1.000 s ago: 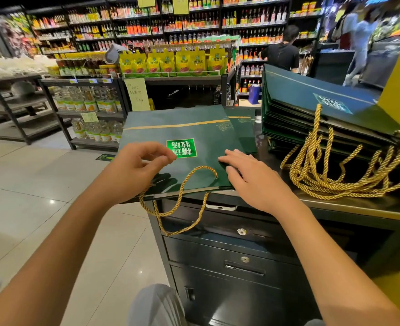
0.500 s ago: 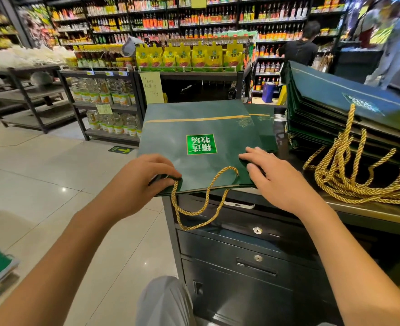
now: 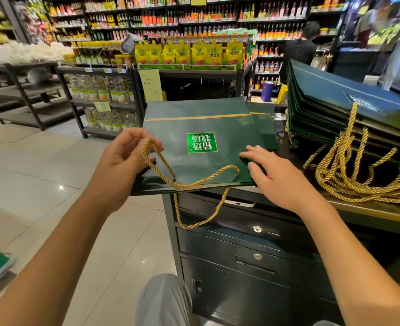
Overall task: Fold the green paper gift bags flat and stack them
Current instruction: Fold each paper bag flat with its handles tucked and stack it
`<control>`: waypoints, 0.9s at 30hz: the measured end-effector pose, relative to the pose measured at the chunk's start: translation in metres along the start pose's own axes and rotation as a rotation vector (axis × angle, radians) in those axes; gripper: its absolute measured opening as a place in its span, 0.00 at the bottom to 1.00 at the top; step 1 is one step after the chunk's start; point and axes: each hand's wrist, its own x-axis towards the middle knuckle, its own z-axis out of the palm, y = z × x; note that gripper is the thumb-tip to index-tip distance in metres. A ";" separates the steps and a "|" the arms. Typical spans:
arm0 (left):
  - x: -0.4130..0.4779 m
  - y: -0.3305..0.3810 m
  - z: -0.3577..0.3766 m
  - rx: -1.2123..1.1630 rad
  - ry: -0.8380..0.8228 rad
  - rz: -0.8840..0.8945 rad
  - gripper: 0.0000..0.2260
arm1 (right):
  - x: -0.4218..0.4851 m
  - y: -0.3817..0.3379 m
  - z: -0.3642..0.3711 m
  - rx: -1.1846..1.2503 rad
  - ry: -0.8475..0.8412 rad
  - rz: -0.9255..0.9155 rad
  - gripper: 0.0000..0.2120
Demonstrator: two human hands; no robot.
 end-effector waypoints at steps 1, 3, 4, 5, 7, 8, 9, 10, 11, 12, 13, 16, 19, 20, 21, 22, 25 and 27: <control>0.000 0.002 -0.002 -0.063 0.017 -0.009 0.07 | 0.000 0.000 0.000 0.002 0.001 0.000 0.20; -0.001 0.003 -0.006 -0.145 0.025 -0.006 0.08 | 0.000 -0.001 0.000 0.008 0.003 -0.001 0.20; -0.002 0.003 -0.007 -0.147 0.006 0.005 0.04 | 0.000 -0.001 0.000 0.013 0.002 0.000 0.20; -0.003 0.004 -0.008 -0.124 -0.026 0.011 0.04 | 0.000 -0.001 -0.001 0.016 0.001 0.001 0.20; -0.005 0.005 -0.011 -0.038 -0.122 0.000 0.13 | 0.000 -0.001 -0.001 0.016 -0.001 0.003 0.19; -0.005 0.005 -0.012 -0.001 -0.153 -0.019 0.15 | 0.000 -0.001 -0.001 0.018 0.001 0.003 0.19; -0.006 0.007 -0.011 0.030 -0.171 -0.041 0.15 | 0.000 -0.001 -0.002 0.020 0.003 0.002 0.19; -0.006 0.007 -0.011 0.070 -0.165 -0.059 0.14 | -0.001 -0.001 -0.001 0.026 0.009 0.003 0.19; -0.005 0.005 -0.010 0.135 -0.133 -0.067 0.11 | -0.001 -0.002 -0.002 0.036 0.018 0.007 0.19; -0.002 0.002 -0.010 0.237 -0.074 -0.066 0.10 | -0.001 -0.003 -0.002 0.047 0.028 0.013 0.19; 0.002 -0.003 -0.011 0.376 -0.009 -0.060 0.08 | -0.001 -0.004 -0.003 0.062 0.040 0.022 0.18; 0.019 -0.019 -0.014 0.676 0.103 -0.126 0.14 | 0.000 -0.007 -0.008 0.096 0.076 0.048 0.18; 0.032 -0.026 -0.009 0.577 0.175 -0.226 0.25 | 0.002 -0.008 -0.015 0.116 0.103 0.097 0.21; 0.033 -0.030 -0.008 0.585 0.179 -0.221 0.26 | 0.003 -0.009 -0.017 0.121 0.102 0.110 0.23; 0.034 -0.034 -0.006 0.618 0.176 -0.207 0.26 | 0.004 -0.010 -0.019 0.125 0.094 0.122 0.24; 0.032 -0.037 -0.004 0.661 0.172 -0.190 0.27 | 0.005 -0.010 -0.020 0.130 0.090 0.131 0.24; 0.025 -0.048 -0.003 0.718 0.180 -0.152 0.28 | 0.010 -0.012 -0.022 0.160 0.143 0.161 0.24; 0.018 -0.055 -0.004 0.712 0.215 -0.134 0.29 | 0.014 -0.016 -0.024 0.184 0.190 0.174 0.25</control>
